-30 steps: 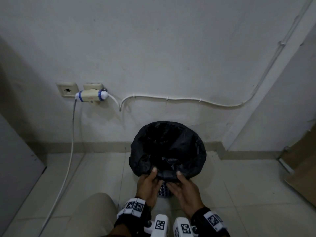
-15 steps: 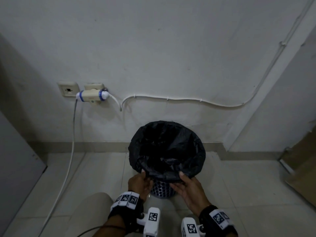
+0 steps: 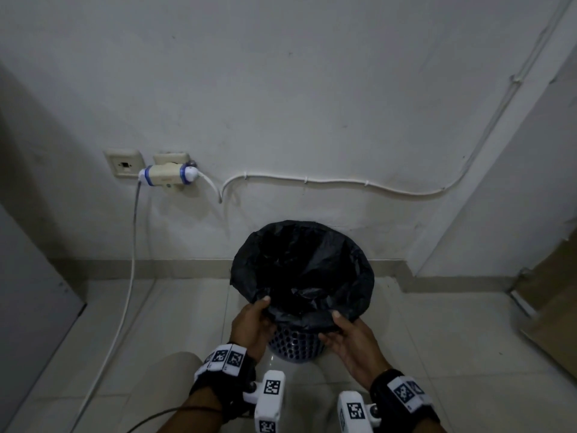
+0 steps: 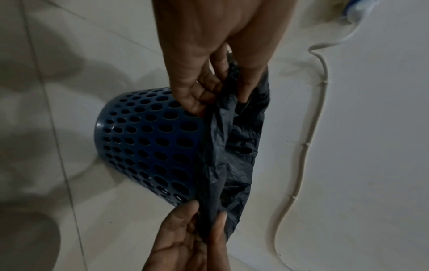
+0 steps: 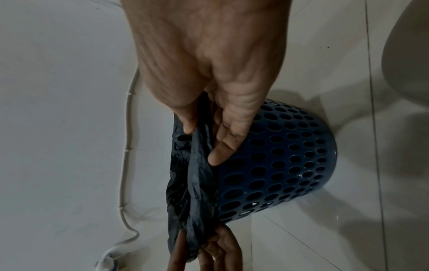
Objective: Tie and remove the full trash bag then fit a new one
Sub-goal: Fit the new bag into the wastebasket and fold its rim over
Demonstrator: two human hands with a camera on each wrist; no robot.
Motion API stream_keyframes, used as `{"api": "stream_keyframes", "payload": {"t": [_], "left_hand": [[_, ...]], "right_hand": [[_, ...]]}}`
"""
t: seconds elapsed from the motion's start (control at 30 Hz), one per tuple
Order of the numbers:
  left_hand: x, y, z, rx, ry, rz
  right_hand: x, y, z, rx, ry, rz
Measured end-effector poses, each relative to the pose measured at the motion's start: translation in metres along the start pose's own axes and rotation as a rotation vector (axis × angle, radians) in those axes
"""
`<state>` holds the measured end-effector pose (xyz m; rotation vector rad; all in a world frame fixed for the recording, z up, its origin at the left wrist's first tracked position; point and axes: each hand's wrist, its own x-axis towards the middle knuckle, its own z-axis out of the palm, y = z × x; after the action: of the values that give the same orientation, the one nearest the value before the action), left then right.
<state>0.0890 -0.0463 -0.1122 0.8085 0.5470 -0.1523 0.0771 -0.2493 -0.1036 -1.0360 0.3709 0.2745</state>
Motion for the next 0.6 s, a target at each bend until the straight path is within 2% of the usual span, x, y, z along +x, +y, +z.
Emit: {"api": "stream_keyframes", "payload": {"t": [0.07,0.17,0.23,0.33,0.47,0.6], "left_hand": [[-0.003,-0.005,0.003,-0.016,-0.040,0.015],[0.003,-0.018,0.001,0.020,0.030,0.062],[0.002,-0.023,0.001,0.021,0.069,0.079],[-0.004,-0.030,0.005,0.019,0.023,0.082],[-0.011,-0.037,0.004,-0.008,-0.060,0.028],[-0.012,-0.032,-0.001,-0.069,-0.023,0.050]], "right_hand": [[0.003,-0.004,-0.001,0.042,0.039,0.002],[0.003,-0.006,0.001,0.116,0.094,0.013],[-0.002,-0.001,0.004,0.103,0.083,0.049],[-0.008,0.011,0.013,0.032,0.051,0.129],[-0.006,0.021,0.018,0.059,0.074,0.036],[-0.003,0.017,0.018,0.072,0.061,-0.021]]}}
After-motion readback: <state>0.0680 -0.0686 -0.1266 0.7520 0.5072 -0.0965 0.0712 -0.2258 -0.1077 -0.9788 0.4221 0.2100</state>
